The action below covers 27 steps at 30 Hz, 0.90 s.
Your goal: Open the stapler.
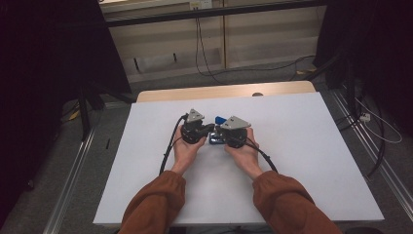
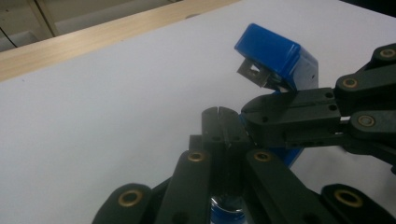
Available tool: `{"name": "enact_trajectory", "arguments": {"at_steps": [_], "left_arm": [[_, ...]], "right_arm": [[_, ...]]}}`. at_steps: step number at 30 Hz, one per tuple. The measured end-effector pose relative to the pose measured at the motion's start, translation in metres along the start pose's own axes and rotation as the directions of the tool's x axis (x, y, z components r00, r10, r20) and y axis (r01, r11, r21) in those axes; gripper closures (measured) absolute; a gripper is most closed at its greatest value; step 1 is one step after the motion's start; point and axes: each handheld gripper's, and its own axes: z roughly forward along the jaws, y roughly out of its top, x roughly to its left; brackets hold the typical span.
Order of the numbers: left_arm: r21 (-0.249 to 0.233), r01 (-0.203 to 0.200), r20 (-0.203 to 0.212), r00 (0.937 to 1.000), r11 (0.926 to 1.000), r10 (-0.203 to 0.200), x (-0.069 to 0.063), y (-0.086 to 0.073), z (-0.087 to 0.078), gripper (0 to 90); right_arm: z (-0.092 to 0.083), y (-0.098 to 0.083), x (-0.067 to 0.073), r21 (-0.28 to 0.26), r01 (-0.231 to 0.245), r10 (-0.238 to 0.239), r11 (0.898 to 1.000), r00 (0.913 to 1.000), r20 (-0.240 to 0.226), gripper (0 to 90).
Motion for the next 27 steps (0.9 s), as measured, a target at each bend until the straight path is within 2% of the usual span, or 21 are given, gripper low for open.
{"name": "enact_trajectory", "arguments": {"at_steps": [10, 13, 27], "left_arm": [[0.01, -0.01, 0.01, 0.9999, 0.9999, 0.01, -0.0014, -0.0016, 0.0007, 90.0], [0.003, -0.012, 0.01, 0.9999, 0.9999, 0.012, -0.0009, -0.0025, 0.0004, 90.0], [-0.01, -0.007, 0.019, 0.9998, 0.9999, 0.007, 0.0006, -0.005, 0.0005, 90.0]], "right_arm": [[0.0007, -0.001, -0.0006, 0.01, -0.004, 0.004, 1.0, 1.0, 0.004, 90.0], [0.0012, -0.0019, -0.0029, 0.015, -0.046, 0.046, 0.999, 0.9989, -0.003, 90.0], [0.0002, 0.0007, -0.004, 0.004, -0.052, 0.052, 0.999, 0.9985, 0.015, 90.0]]}}
